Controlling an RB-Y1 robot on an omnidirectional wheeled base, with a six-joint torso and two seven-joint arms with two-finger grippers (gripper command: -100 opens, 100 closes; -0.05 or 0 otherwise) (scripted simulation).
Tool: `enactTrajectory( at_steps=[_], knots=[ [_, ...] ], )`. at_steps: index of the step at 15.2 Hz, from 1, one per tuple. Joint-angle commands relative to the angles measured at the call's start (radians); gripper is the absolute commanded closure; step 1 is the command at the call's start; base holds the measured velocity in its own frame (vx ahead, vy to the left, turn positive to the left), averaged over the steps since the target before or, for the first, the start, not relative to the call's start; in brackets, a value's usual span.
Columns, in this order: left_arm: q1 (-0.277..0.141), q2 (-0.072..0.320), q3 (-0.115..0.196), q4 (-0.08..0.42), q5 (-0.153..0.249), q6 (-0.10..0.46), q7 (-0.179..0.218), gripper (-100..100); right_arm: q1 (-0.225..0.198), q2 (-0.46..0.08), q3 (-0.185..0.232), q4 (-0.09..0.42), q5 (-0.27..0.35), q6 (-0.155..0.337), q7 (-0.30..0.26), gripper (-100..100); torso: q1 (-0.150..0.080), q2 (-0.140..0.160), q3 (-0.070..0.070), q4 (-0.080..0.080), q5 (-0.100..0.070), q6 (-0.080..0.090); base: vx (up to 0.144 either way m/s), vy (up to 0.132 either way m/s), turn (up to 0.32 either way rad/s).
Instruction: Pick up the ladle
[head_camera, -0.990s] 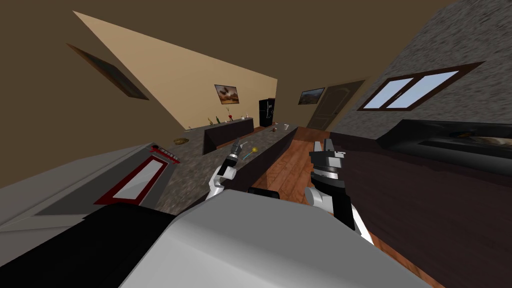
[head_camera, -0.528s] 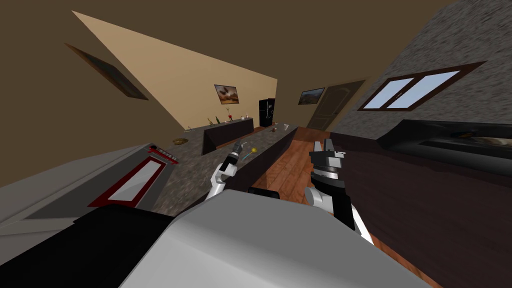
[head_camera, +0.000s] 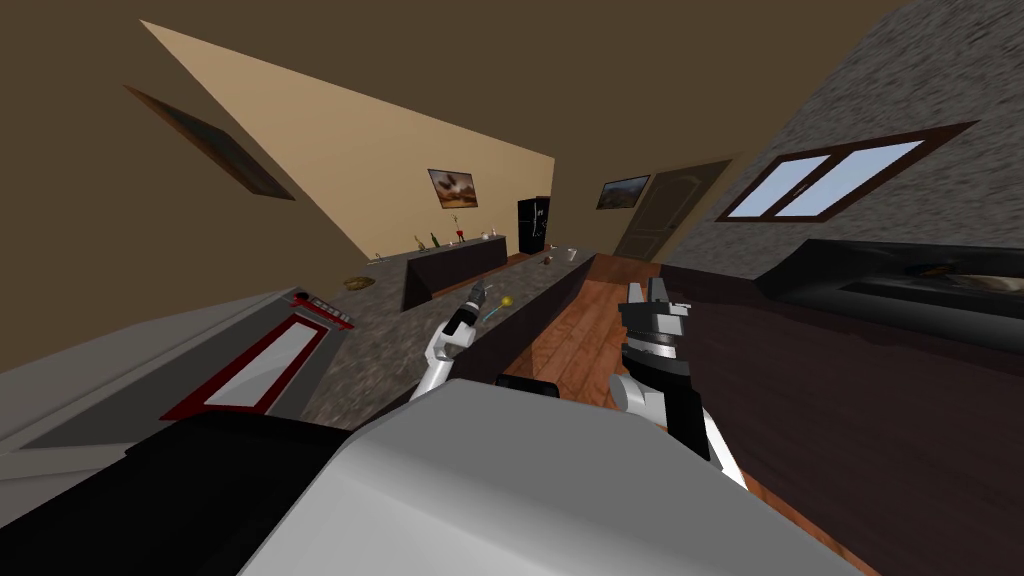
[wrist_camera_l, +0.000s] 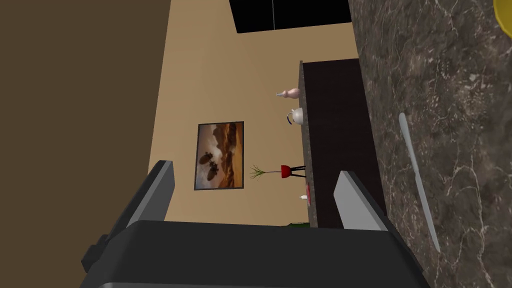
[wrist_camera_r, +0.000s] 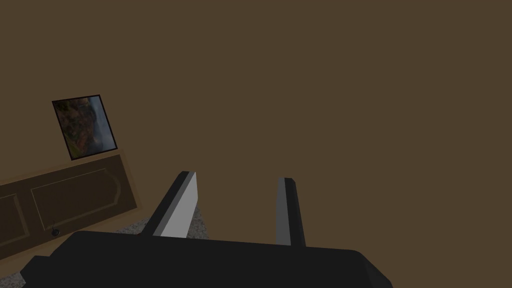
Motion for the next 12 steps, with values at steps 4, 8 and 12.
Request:
enactTrajectory(
  at_steps=[4,8,12],
  knots=[
    [-0.044,-0.007,0.005,0.021,-0.005,0.113,-0.018,-100,0.000,0.000,0.000,0.000,0.000,0.000,0.000,0,0.000,0.000,0.000,0.000,0.000,0.000,0.025,-0.020,0.003],
    [-0.068,-0.012,0.007,0.034,-0.008,0.187,-0.027,-100,0.000,0.000,0.000,0.000,0.000,0.000,0.000,0,0.000,0.000,0.000,0.000,0.000,0.000,0.023,-0.020,0.002],
    [-0.114,-0.023,0.013,0.062,-0.012,0.274,-0.046,-100,0.000,0.000,0.000,0.000,0.000,0.000,0.000,0,0.000,0.000,0.000,0.000,0.000,0.000,0.023,-0.016,0.003]
  ],
)
